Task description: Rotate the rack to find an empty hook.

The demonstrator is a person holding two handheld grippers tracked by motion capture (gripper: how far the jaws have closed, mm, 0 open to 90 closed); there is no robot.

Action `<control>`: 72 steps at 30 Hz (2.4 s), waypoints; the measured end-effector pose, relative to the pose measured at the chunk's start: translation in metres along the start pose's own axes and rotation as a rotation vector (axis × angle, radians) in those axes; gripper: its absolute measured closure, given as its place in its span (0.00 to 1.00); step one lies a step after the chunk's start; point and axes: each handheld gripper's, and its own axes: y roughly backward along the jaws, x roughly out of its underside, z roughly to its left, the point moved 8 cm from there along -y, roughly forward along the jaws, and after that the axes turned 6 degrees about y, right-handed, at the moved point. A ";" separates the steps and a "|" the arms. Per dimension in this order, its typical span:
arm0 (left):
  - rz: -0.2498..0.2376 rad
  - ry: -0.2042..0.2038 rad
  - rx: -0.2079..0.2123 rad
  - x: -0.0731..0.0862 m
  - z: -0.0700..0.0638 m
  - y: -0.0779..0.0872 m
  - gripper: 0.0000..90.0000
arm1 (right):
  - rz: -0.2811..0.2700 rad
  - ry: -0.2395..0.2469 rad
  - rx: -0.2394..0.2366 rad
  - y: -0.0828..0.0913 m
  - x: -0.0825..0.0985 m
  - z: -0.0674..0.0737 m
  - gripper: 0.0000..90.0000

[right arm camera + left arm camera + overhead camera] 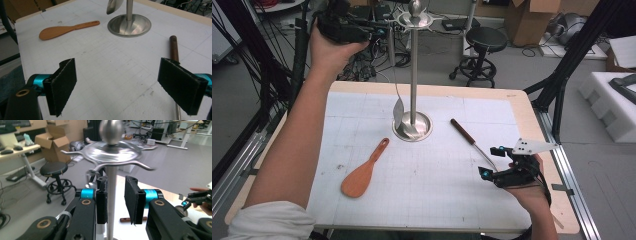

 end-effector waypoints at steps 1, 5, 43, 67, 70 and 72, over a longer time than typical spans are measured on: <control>-0.007 0.003 0.007 0.001 -0.002 0.001 0.78 | 0.001 0.006 0.002 0.000 0.000 0.000 0.16; 0.006 -0.005 0.013 0.010 -0.011 0.007 0.69 | -0.003 0.011 0.001 0.001 -0.002 0.002 0.16; -0.005 0.021 0.132 0.171 -0.072 0.050 0.21 | 0.003 0.021 -0.005 -0.002 -0.004 0.005 0.16; -0.033 0.062 0.117 0.242 -0.088 0.066 0.15 | 0.026 0.012 -0.005 -0.008 0.000 0.004 0.16; -0.021 0.062 0.127 0.244 -0.092 0.066 0.13 | 0.019 0.008 -0.002 -0.008 -0.001 0.003 0.16; -0.015 0.061 0.127 0.246 -0.093 0.066 0.11 | 0.016 0.007 -0.003 -0.008 -0.002 0.002 0.16</control>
